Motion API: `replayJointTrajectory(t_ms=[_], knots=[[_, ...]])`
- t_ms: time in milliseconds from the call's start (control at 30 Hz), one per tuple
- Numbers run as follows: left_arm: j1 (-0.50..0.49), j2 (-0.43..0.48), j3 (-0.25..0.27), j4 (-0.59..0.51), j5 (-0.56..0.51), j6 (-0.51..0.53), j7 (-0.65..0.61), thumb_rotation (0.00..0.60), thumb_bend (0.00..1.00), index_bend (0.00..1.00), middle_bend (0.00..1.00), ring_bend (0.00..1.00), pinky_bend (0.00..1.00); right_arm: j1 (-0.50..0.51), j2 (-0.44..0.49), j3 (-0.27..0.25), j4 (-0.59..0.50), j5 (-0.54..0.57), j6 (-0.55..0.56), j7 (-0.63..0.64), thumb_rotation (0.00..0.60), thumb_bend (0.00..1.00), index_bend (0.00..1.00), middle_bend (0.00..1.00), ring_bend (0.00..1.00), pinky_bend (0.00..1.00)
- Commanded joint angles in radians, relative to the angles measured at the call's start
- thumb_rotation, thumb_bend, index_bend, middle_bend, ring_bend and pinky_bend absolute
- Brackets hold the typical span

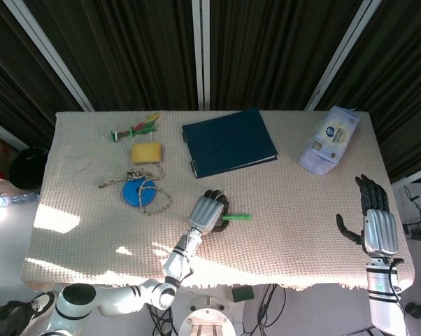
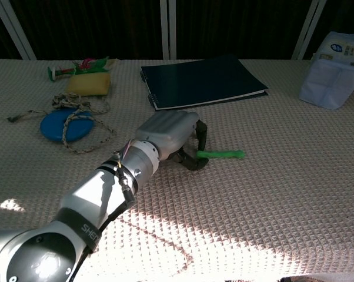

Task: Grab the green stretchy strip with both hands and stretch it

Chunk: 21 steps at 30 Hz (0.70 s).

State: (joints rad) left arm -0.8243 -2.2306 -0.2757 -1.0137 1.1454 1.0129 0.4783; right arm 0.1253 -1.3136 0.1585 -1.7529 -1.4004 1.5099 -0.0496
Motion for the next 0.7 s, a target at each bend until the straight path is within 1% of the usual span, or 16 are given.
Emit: replayJointTrajectory(t_ms=[33,267,500,567,700], knots=[[0.001,0.0,-0.001,0.0,0.001,-0.002,-0.003,0.482,0.29,0.52,0.33,0.2,0.22,0.0,0.0,-0.001,0.001,0.0,-0.001,-0.001,0.6,0.33,0.0,0.0,0.0,0.0],[0.001,-0.003,-0.001,0.006,0.004,-0.007,-0.003,0.488,0.32,0.53,0.33,0.2,0.22,0.0,-0.001,-0.002,0.001,-0.003,-0.002,-0.003,0.6,0.33,0.0,0.0,0.0,0.0],[0.0,-0.007,-0.005,0.016,0.007,-0.012,-0.006,0.505,0.35,0.54,0.34,0.2,0.22,0.001,-0.004,-0.004,0.006,-0.002,-0.008,-0.004,0.6,0.33,0.0,0.0,0.0,0.0],[-0.001,-0.008,-0.005,0.018,0.006,-0.016,-0.008,0.514,0.36,0.54,0.34,0.2,0.22,0.002,-0.004,-0.003,0.006,-0.002,-0.008,-0.005,0.6,0.33,0.0,0.0,0.0,0.0],[-0.002,-0.009,-0.006,0.02,0.01,-0.019,-0.011,0.569,0.39,0.56,0.34,0.2,0.22,0.001,-0.003,-0.003,0.007,-0.001,-0.009,-0.004,0.6,0.33,0.0,0.0,0.0,0.0]])
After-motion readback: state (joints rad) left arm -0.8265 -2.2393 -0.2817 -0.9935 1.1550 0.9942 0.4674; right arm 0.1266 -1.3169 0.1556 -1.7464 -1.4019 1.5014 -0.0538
